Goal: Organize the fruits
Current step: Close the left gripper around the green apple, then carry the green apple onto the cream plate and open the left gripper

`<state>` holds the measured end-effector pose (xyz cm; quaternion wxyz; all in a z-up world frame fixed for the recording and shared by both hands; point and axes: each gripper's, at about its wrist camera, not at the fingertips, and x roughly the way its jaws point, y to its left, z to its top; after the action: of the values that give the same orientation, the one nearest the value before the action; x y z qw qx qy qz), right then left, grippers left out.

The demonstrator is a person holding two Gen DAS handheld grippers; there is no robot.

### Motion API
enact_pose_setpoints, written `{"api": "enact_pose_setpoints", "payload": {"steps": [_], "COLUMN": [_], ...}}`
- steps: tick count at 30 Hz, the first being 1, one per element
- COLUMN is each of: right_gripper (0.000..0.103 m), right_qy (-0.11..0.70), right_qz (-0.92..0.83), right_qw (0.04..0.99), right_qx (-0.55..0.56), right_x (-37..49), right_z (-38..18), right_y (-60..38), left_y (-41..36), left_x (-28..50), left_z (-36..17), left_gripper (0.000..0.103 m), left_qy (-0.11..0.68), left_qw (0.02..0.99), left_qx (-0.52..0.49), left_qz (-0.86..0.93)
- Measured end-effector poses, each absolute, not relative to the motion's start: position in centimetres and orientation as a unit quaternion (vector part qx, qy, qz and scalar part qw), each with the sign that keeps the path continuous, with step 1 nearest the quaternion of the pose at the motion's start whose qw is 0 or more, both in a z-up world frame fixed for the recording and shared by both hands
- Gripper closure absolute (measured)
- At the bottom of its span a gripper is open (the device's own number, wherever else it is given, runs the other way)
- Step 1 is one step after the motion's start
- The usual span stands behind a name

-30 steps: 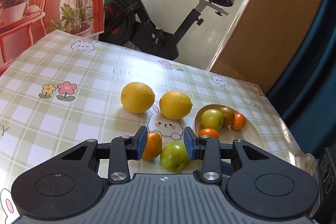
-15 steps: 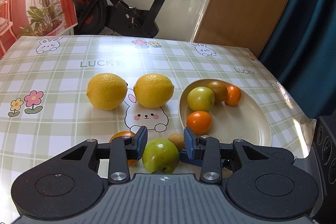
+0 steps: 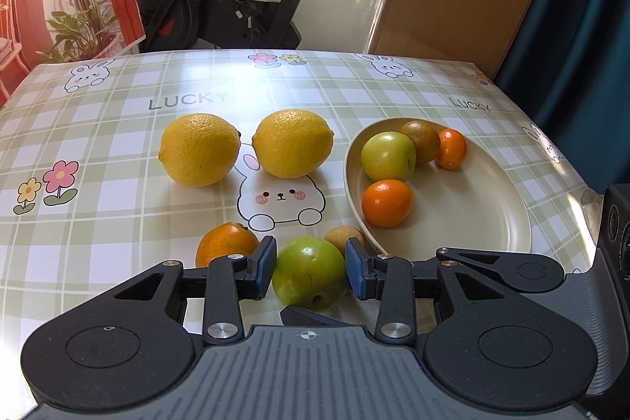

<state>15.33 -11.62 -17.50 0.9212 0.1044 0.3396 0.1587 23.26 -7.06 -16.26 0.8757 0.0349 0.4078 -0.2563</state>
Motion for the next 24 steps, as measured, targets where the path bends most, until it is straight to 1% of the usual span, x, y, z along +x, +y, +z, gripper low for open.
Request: {"api": "enact_pose_setpoints", "payload": {"steps": [5,14,17,24], "right_gripper": [0.054,0.053,0.054,0.055], "right_qy": [0.338,0.337,0.336,0.317], "right_qz": [0.160,0.155,0.152,0.150], "right_qw": [0.922,0.924,0.925,0.933], "right_qx": [0.099,0.086,0.088,0.086], "right_x": [15.2,14.6,14.3,13.0], "right_z": [-17.5,-17.6,-17.6,-17.2], "right_y": [-11.3,-10.9,-10.9,-11.4], "left_y": [-7.2,-7.2,-7.2,-7.3], "left_x": [22.2,20.6,20.0,18.7], "left_z": [-16.2,-15.9,-15.9,-15.5], "left_gripper": [0.063,0.063,0.063,0.063], "left_qy": [0.398,0.389,0.388,0.384], "left_qw": [0.879,0.882,0.883,0.886], "left_qx": [0.053,0.048,0.038,0.032], "left_qz": [-0.259,-0.262,-0.260,-0.258]}}
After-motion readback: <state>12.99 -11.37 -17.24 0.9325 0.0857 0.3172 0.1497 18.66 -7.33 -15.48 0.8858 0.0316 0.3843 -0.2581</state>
